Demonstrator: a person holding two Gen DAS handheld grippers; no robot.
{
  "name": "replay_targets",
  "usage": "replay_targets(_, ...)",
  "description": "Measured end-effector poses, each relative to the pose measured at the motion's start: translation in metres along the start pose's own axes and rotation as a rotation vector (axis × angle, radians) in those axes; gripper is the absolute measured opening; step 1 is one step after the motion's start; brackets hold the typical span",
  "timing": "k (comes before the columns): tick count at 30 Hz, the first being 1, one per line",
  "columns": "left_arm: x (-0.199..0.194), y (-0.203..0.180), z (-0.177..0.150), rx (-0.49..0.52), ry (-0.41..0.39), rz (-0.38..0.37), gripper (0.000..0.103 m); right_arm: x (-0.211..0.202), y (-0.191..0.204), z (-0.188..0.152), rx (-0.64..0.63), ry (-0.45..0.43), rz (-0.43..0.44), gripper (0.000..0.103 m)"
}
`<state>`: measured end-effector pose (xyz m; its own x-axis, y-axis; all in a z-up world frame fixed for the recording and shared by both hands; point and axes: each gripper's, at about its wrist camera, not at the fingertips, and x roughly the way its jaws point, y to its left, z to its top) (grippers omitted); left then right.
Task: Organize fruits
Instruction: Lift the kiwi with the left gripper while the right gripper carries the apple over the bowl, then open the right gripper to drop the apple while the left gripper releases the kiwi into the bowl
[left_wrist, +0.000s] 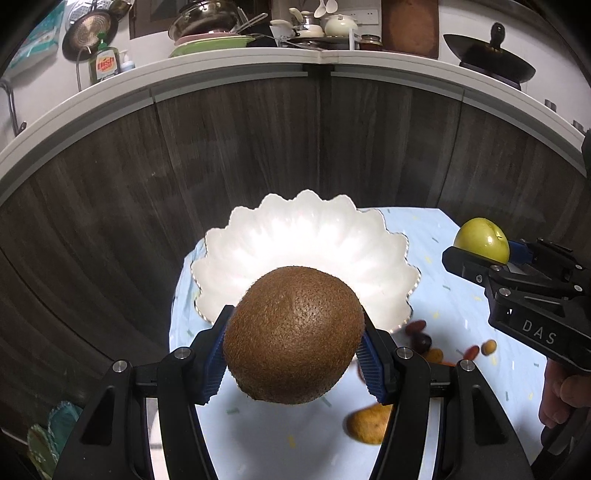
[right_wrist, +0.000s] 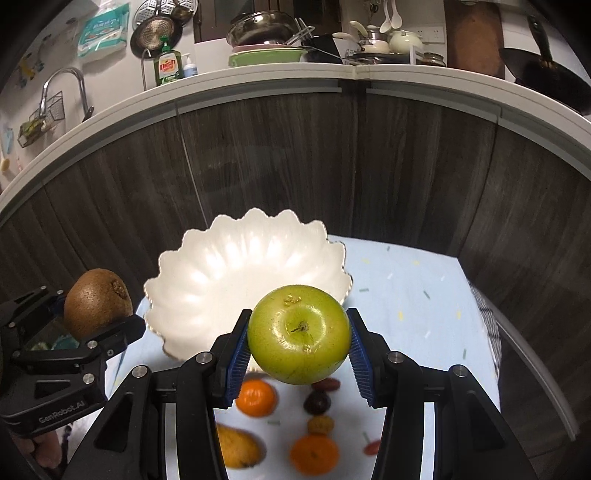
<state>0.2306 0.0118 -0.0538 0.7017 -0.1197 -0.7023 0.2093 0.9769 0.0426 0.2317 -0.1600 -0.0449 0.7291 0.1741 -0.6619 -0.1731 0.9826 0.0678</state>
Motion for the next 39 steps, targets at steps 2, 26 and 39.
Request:
replay_targets(2,0.006,0.003,0.004,0.000,0.002,0.001,0.060,0.007,0.000,0.005,0.003,0.008,0.005,0.049)
replay_targets(26,0.071,0.039,0.027,-0.044,0.064,0.040,0.060,0.090,-0.013,0.020,0.062,0.136,-0.056,0.049)
replay_targets(39,0.086,0.045,0.018,-0.047,0.124,0.067,0.061,0.108,-0.008,0.019,0.061,0.176,-0.035,0.050)
